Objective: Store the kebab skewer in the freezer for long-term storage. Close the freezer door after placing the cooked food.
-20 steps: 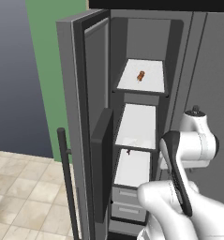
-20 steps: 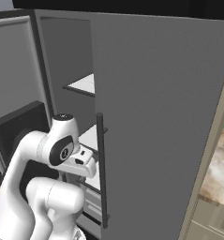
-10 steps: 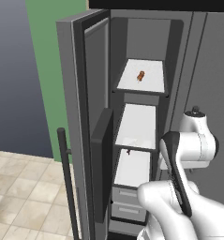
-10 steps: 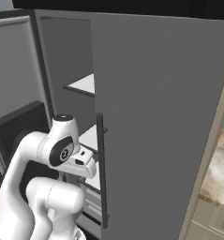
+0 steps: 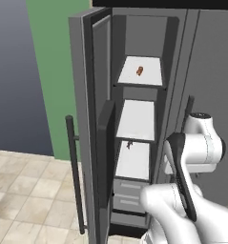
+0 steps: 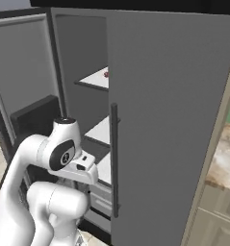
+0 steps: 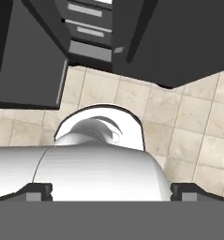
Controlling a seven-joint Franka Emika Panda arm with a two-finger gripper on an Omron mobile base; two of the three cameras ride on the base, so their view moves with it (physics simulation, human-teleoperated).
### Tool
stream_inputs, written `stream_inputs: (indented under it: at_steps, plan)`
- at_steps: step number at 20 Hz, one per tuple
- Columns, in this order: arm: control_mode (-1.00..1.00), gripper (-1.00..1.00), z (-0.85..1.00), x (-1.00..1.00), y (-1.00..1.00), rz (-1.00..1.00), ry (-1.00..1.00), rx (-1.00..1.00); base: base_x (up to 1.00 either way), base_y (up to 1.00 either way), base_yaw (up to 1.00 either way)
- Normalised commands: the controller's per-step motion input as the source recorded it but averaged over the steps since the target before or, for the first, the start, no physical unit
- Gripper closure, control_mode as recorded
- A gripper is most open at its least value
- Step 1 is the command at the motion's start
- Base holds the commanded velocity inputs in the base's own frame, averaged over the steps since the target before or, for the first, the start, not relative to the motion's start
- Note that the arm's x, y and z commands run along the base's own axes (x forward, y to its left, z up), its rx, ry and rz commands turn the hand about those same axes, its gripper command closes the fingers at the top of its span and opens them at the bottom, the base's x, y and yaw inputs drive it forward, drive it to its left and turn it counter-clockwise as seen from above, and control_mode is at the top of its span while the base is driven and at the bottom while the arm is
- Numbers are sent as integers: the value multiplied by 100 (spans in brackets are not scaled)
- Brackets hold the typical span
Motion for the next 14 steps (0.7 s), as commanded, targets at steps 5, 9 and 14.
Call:
stream_inputs:
  at_steps: [5, 9, 14]
  plan:
    - [100, -100, 0, 0, 0, 0, 0, 0, -63, 10, -28]
    - [100, -100, 0, 0, 0, 0, 0, 0, -57, 4, -40]
    - [100, -100, 0, 0, 0, 0, 0, 0, -31, 21, -41]
